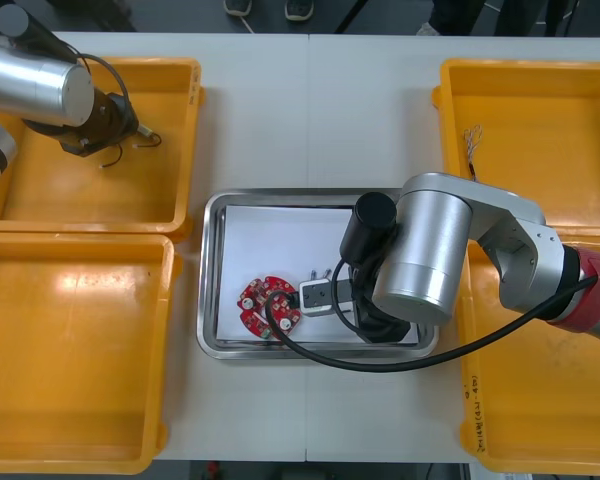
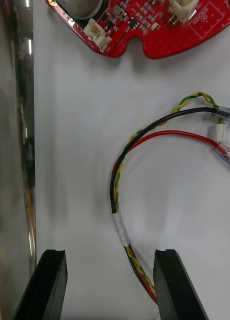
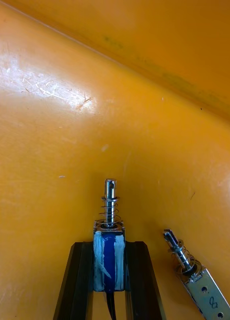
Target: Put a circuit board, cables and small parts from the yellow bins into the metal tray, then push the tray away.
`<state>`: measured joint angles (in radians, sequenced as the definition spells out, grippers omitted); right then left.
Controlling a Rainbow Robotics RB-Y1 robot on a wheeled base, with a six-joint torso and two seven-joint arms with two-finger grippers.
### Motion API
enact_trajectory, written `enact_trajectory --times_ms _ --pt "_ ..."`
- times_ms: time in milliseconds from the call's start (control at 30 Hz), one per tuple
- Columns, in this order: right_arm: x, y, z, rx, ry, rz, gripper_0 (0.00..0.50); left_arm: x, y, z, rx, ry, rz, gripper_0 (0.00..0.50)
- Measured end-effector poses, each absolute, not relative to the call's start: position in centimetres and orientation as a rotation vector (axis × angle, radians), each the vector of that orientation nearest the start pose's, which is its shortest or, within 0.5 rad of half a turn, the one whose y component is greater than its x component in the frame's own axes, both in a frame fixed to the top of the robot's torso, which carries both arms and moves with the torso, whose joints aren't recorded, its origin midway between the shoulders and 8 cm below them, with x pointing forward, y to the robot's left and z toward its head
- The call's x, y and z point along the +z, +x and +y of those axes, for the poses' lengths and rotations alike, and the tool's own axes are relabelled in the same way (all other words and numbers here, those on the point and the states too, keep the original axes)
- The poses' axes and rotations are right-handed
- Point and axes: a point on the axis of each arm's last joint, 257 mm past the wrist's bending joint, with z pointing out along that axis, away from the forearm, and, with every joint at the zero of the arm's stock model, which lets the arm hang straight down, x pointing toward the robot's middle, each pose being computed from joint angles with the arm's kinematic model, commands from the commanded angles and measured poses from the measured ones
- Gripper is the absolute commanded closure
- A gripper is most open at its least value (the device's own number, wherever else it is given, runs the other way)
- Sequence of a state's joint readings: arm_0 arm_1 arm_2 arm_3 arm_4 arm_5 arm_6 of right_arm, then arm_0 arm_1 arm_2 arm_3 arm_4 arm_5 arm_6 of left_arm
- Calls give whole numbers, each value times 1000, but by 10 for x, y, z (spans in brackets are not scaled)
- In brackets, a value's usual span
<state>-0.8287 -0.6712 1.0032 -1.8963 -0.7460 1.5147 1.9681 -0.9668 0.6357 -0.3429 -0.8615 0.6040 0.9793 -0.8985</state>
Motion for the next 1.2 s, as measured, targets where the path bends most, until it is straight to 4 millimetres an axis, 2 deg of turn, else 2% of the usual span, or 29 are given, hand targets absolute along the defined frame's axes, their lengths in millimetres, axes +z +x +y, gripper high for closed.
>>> enact_trajectory --times_ms 200,400,567,767,1033,1200 --pt "-284 407 -89 -381 -2093 1896 0 -181 673 338 -132 -587 2296 500" --pt "-266 401 -90 -426 -2106 1873 0 -183 667 338 -117 -594 2326 500" --pt "-236 399 -100 -480 -2084 1901 0 -185 650 332 -90 -601 2404 500" --pt "-196 402 -114 -530 -2009 1966 0 -168 631 324 -66 -593 2467 500" --pt "-137 420 -103 -484 -1827 1908 0 -141 609 310 -16 -453 2512 500" --pt "-114 428 -107 -481 -1751 1892 0 -131 584 298 34 -357 2552 500"
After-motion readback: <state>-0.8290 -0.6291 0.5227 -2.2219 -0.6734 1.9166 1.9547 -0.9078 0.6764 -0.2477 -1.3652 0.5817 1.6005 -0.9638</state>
